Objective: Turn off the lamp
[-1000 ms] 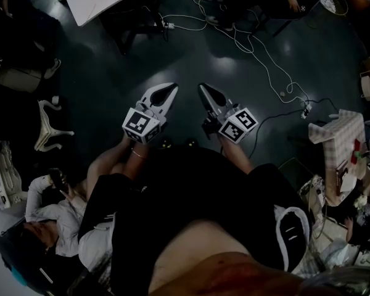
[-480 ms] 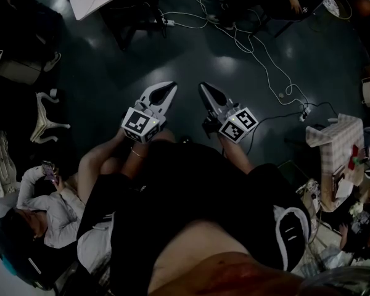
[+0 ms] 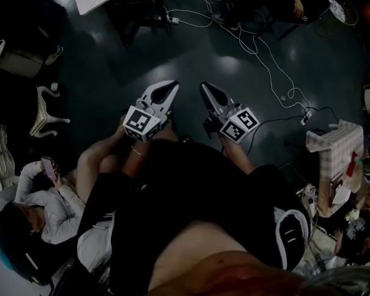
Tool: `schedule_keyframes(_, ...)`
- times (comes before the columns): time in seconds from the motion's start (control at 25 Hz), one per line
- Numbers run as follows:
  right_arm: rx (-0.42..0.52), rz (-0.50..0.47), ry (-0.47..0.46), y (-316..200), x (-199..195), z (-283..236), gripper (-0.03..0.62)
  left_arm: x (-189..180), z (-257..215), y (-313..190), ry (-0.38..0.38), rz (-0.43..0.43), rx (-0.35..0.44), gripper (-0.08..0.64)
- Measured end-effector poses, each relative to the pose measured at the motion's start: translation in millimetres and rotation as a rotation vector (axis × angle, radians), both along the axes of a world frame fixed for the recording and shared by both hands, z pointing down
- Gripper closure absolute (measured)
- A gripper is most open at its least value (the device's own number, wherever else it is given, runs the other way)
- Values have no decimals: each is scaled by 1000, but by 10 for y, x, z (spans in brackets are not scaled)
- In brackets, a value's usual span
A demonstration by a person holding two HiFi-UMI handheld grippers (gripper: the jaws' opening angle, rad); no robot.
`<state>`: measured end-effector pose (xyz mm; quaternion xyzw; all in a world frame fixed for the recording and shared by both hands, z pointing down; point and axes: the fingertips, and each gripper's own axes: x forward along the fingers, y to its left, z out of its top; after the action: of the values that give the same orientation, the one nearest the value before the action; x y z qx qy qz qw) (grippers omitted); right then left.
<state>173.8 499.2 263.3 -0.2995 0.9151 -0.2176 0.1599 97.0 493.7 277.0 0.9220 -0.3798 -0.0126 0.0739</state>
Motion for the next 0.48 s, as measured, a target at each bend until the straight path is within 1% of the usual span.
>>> schedule_keyframes(0.2, -4, -4, 3, -148, -81, 11, 591, -114, 30, -175, 11, -13, -4, 549)
schedule_keyframes(0.36, -4, 5, 3, -269, -106, 27, 591, -89, -4, -297, 3, 12, -1, 549)
schedule_keyframes(0.48, -5, 13, 2, -368, -141, 30, 591, -117, 62, -404, -2, 23, 1, 549)
